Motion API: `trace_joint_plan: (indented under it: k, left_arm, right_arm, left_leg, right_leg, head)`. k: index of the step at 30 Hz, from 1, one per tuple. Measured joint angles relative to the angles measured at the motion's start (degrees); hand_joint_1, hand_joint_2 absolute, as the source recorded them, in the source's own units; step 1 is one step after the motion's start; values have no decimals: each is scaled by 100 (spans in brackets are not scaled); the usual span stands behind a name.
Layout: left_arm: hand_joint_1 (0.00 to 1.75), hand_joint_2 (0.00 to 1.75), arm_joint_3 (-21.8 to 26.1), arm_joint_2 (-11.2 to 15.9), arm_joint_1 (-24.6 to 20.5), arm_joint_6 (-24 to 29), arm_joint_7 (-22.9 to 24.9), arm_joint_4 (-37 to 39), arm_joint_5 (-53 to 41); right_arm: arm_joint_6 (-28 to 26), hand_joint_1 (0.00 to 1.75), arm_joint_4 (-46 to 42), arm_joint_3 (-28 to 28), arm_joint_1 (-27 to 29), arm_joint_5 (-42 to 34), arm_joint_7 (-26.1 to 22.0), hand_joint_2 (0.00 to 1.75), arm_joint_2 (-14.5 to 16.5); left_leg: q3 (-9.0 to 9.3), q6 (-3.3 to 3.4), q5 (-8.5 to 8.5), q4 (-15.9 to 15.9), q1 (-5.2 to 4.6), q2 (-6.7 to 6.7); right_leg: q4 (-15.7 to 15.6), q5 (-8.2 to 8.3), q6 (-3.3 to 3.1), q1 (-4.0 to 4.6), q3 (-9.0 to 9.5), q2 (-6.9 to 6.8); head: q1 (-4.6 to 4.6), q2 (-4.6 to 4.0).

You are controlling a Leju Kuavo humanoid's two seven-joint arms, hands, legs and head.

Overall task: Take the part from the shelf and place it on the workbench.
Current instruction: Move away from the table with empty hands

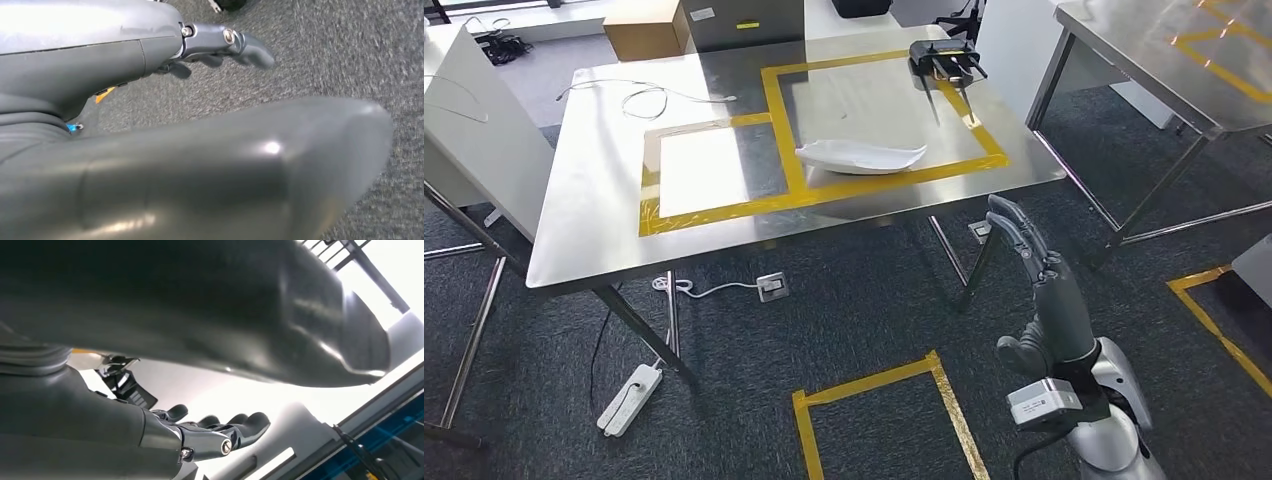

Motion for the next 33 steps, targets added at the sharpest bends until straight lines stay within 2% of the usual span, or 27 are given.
trace_joint_plan:
  k: [2, 3, 4, 6, 7, 8, 9, 10, 11, 13, 14, 15, 17, 18, 20, 21, 22, 23, 24, 25, 26, 27, 28, 29, 31, 32, 33]
  left_arm:
    - [0, 0, 17, -13, 3, -1, 29, 5, -6]
    - [0, 0, 25, -18, 4, -2, 67, 7, -16]
    - [0, 0, 32, -21, 7, -3, 121, 8, -27]
    - [0, 0, 37, -11, 22, -2, 256, 7, -37]
    - [0, 0, 43, -1, 33, -1, 307, 7, -19]
    - [0, 0, 56, 11, 40, -1, 341, 7, 9]
    - [0, 0, 71, 25, 46, -5, 355, 7, 41]
    - [0, 0, 85, 40, 49, -16, 356, 7, 68]
    - [0, 0, 96, 52, 47, -30, 355, 7, 83]
    - [0, 0, 109, 79, 46, -52, 330, 7, 103]
    - [0, 0, 120, 96, 45, -57, 300, 7, 117]
    - [0, 0, 136, 113, 48, -63, 262, 7, 137]
    - [0, 0, 175, 152, 62, -85, 198, 8, 173]
    - [0, 0, 191, 165, 70, -97, 182, 10, 184]
    - [0, 0, 213, 189, 82, -105, 163, 19, 177]
    - [0, 0, 220, 191, 85, -98, 145, 22, 170]
    - [0, 0, 226, 197, 86, -91, 124, 25, 160]
    - [0, 0, 230, 202, 82, -86, 104, 26, 138]
    - [0, 0, 232, 206, 77, -90, 92, 26, 112]
    - [0, 0, 233, 209, 72, -99, 97, 26, 64]
    - [0, 0, 233, 211, 66, -109, 110, 26, 4]
    - [0, 0, 231, 211, 58, -119, 125, 27, -52]
    - [0, 0, 227, 212, 52, -122, 139, 27, -106]
    - [0, 0, 222, 211, 48, -124, 140, 28, -142]
    - [0, 0, 216, 211, 48, -125, 110, 31, -175]
    - [0, 0, 214, 208, 45, -126, 85, 34, -178]
    - [0, 0, 213, 204, 37, -129, 64, 35, -176]
  right_arm:
    - [-19, 0, 0, -24, 45, 46, 30, 0, 16]
    - [-38, 0, 0, -44, 81, 89, 54, 0, 29]
    - [-61, 0, 0, -69, 120, 135, 77, 0, 45]
    - [-87, 0, 8, -129, 195, 195, 155, 0, 95]
    - [-83, 0, 37, -165, 224, 196, 223, 0, 120]
    - [-70, 0, 98, -207, 245, 190, 310, 0, 147]
    - [-58, 0, 203, -255, 257, 192, 404, 0, 175]
    - [-54, 0, 336, -303, 262, 211, 483, 0, 205]
    - [-61, 0, 486, -348, 261, 240, 537, 0, 243]
    - [-62, 0, 831, -444, 245, 250, 580, 0, 330]
    - [-46, 0, 1044, -508, 229, 223, 574, 0, 377]
    - [-20, 0, 1283, -576, 205, 191, 559, 0, 416]
    - [27, 0, 1870, -700, 96, 156, 524, 0, 487]
    - [22, 0, 2202, -751, 8, 167, 508, 0, 513]
    - [-42, 0, 3017, -851, -212, 240, 511, 0, 564]
    - [-94, 0, 3495, -903, -344, 294, 556, 0, 575]
    - [-137, 0, 4089, -956, -512, 348, 689, 0, 584]
    - [-159, 0, 4732, -1013, -681, 391, 917, 0, 588]
    - [-159, 0, 5363, -1072, -830, 418, 1202, 0, 594]
    - [-132, 0, 5955, -1131, -944, 429, 1549, 0, 607]
    - [-89, 0, 6434, -1191, -1014, 419, 1927, 0, 626]
    - [-43, 0, 6815, -1249, -1054, 403, 2301, 0, 651]
    - [-11, 0, 7152, -1304, -1082, 383, 2663, 0, 684]
    - [-10, 0, 7440, -1358, -1093, 356, 3029, 0, 721]
    - [-84, 0, 7912, -1466, -1063, 287, 3829, 0, 791]
    - [-151, 0, 8104, -1523, -1030, 239, 4251, 44, 817]
    - [-225, 0, 8257, -1585, -989, 187, 4615, 87, 842]
  left_leg:
    - [-110, 127, 107, 3, 0, 28]
    - [-179, 185, 178, -6, 5, 45]
    - [-259, 228, 255, -13, 11, 61]
    - [-427, 268, 392, -7, -7, 81]
    - [-510, 274, 462, 2, -21, 88]
    - [-596, 276, 533, 15, -36, 95]
    - [-684, 274, 602, 31, -51, 100]
    - [-770, 269, 665, 47, -64, 101]
    - [-846, 262, 724, 66, -72, 103]
    - [-944, 221, 831, 86, -86, 102]
    - [-960, 188, 882, 80, -78, 102]
    - [-965, 148, 934, 60, -69, 103]
    - [-986, 68, 984, 33, -52, 96]
    - [-1029, 29, 875, 95, -49, 82]
    - [-1166, -42, 354, 541, -25, 51]
    - [-1247, -73, 60, 889, -12, 45]
    - [-1295, -100, -126, 1237, 2, 44]
    - [-1292, -123, -165, 1488, 12, 43]
    - [-1211, -144, -71, 1575, 20, 43]
    - [-1034, -165, 92, 1473, 32, 42]
    - [-770, -183, 220, 1192, 49, 40]
    - [-466, -198, 230, 802, 57, 28]
    - [-229, -174, 174, 463, 53, 7]
    - [-91, -130, 82, 218, 41, -10]
    - [-99, 16, 39, 82, 3, -19]
    - [-149, 79, 86, 68, 4, -2]
    - [-203, 136, 150, 58, 8, 10]
  right_leg:
    - [0, 10, 76, -22, -37, 7]
    - [106, -144, 104, -31, -92, 12]
    - [322, -404, 123, -36, -169, 18]
    - [1021, -1019, 148, -33, -324, 23]
    - [1357, -1177, 152, -28, -356, 25]
    - [1571, -1195, 147, -21, -325, 26]
    - [1603, -1093, 126, -10, -202, 28]
    - [1423, -940, 89, 8, 20, 30]
    - [1063, -848, 32, 33, 331, 31]
    - [249, -903, -78, 90, 897, 22]
    - [-4, -971, -122, 116, 1039, 17]
    - [-117, -990, -154, 139, 1069, 12]
    - [-167, -859, -229, 135, 1000, 8]
    - [-197, -772, -274, 118, 947, 5]
    - [-229, -596, -323, 84, 788, 0]
    - [-227, -519, -333, 80, 693, 2]
    - [-221, -442, -322, 77, 594, 3]
    - [-207, -370, -306, 71, 500, -2]
    - [-181, -306, -283, 60, 405, -15]
    - [-141, -252, -253, 44, 306, -33]
    - [-89, -208, -220, 28, 211, -51]
    - [-29, -170, -183, 17, 113, -64]
    - [20, -135, -142, 12, 38, -73]
    - [53, -96, -101, 13, -9, -80]
    - [48, 1, -19, 8, -40, -92]
    - [46, 21, 15, -2, -53, -87]
    - [91, -59, 44, -12, -90, -70]
  head:
    - [-17, -1]
    - [-17, -1]
    - [-16, -1]
    - [-10, -1]
    - [-9, -1]
    - [-10, -1]
    - [-9, -1]
    - [-8, -1]
    - [-9, -1]
    - [-11, -1]
    - [-6, -1]
    - [0, -1]
    - [9, -1]
    - [2, -1]
    - [-13, -1]
    - [-22, -1]
    - [-24, -1]
    - [-26, -1]
    - [-26, -1]
    - [-26, -1]
    - [-25, -1]
    - [-27, -1]
    - [-22, -1]
    - [-22, -1]
    - [-20, -1]
    - [-26, -1]
    - [-27, -1]
